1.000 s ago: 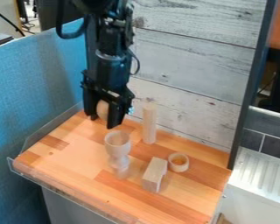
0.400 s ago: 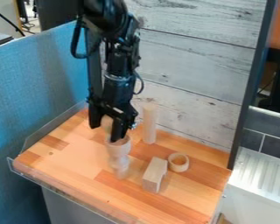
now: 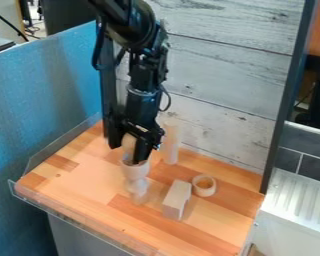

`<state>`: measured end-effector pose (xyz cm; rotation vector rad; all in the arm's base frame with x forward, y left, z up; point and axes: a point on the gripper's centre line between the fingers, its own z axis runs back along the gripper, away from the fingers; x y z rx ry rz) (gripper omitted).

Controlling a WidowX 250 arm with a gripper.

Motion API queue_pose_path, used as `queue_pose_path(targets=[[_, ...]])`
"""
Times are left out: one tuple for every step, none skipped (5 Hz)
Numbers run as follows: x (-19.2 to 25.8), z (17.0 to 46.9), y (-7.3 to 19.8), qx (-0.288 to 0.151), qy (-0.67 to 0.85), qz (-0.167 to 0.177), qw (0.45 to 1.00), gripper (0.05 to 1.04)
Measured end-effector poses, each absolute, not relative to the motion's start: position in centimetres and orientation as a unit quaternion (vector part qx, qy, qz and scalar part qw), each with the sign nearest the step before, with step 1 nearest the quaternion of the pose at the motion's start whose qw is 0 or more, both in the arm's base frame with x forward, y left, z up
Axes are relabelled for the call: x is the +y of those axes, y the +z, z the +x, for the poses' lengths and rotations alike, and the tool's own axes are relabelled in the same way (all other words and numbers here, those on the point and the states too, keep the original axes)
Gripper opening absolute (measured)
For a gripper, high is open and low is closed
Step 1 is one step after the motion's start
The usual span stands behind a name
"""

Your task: Put the ball on the cup

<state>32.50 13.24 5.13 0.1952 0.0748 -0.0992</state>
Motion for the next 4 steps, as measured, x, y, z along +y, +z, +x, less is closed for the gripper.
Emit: queue_pose_path(targets=[[13.31,32.58,5.11,0.036,-0.047,0.103,0.993,0.788],[13.09,32.74,5.08,0.033,-0.052,0.106,0.992,0.789],[13.03,32.33,4.58,0.038,-0.055,0.107,0.992,0.788],[13.02,32.01,4.20,0.041,-0.057,0.108,0.992,0.788]])
